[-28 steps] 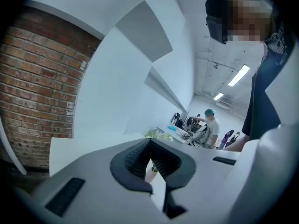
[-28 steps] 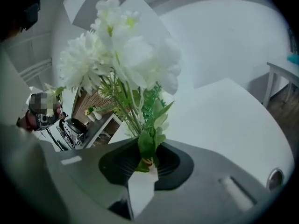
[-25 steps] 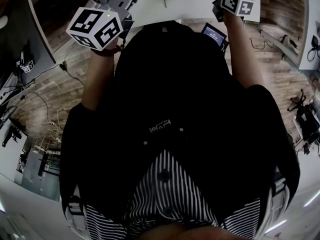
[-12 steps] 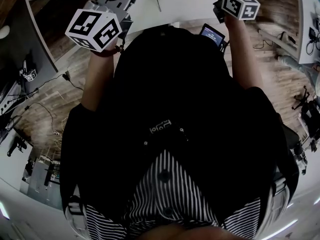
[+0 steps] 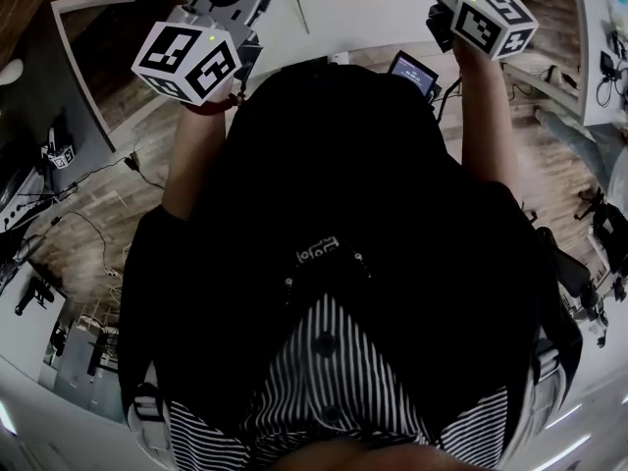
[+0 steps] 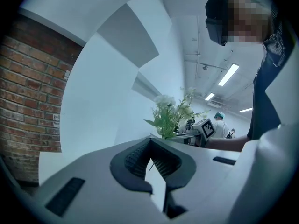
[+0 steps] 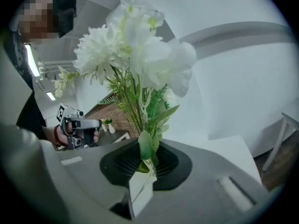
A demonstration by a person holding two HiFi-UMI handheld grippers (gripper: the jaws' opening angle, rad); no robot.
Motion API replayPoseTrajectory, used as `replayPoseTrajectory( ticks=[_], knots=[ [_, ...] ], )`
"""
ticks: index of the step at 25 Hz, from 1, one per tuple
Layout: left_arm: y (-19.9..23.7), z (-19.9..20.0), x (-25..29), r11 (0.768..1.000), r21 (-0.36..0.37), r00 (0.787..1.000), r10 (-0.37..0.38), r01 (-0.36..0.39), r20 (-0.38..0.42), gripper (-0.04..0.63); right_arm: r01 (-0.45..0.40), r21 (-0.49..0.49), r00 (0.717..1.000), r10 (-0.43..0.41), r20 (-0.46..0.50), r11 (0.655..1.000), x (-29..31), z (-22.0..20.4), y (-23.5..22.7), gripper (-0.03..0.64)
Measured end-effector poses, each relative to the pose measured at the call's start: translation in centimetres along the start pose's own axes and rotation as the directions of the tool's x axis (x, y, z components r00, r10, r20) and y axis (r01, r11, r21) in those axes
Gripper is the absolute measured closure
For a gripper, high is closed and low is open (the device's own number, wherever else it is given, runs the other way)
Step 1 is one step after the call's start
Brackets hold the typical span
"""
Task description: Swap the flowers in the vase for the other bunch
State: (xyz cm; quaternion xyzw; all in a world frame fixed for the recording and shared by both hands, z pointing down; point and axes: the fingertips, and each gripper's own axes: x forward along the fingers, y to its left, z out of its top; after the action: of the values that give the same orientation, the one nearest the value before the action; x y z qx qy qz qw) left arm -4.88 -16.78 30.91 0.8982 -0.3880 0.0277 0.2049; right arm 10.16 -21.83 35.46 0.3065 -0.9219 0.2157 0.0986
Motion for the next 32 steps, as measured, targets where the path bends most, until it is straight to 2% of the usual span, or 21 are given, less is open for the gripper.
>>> replayPoseTrajectory(
  ticks=[4,9,13,18,25,32],
  knots=[
    [0.3,0.4,-0.8,1.0,-0.003,0.999,0.029,-0.029,0.018,0.589,-0.136,-0.006,0.991,0.136,-0.003,0.991,1.3,2.1,3.5,0.569],
    [2.4,0.1,-4.1,0.995,-0.02,0.994,0.094,-0.093,0.046,0.589,-0.246,0.017,0.966,0.247,-0.074,0.969,5.5,1.0,7.2,0.569],
    [4.2,-0.3,-7.2,0.984,-0.051,0.982,0.176,-0.172,0.072,0.589,-0.321,0.051,0.934,0.325,-0.148,0.946,8.6,-0.6,9.8,0.569],
    [4.0,-0.5,-9.6,0.962,-0.099,0.959,0.264,-0.254,0.1,0.589,-0.414,0.113,0.874,0.429,-0.225,0.903,10.6,-2.4,12.2,0.569],
    [6.4,-1.6,-14.6,0.928,-0.167,0.928,0.354,-0.332,0.12,0.589,-0.421,0.25,0.803,0.486,-0.345,0.872,16.1,-6.7,14.6,0.568],
    [7.6,-2.8,-18.5,0.888,-0.211,0.889,0.439,-0.408,0.13,0.589,-0.426,0.296,0.731,0.518,-0.444,0.855,19.3,-10.2,16.7,0.568]
  ],
)
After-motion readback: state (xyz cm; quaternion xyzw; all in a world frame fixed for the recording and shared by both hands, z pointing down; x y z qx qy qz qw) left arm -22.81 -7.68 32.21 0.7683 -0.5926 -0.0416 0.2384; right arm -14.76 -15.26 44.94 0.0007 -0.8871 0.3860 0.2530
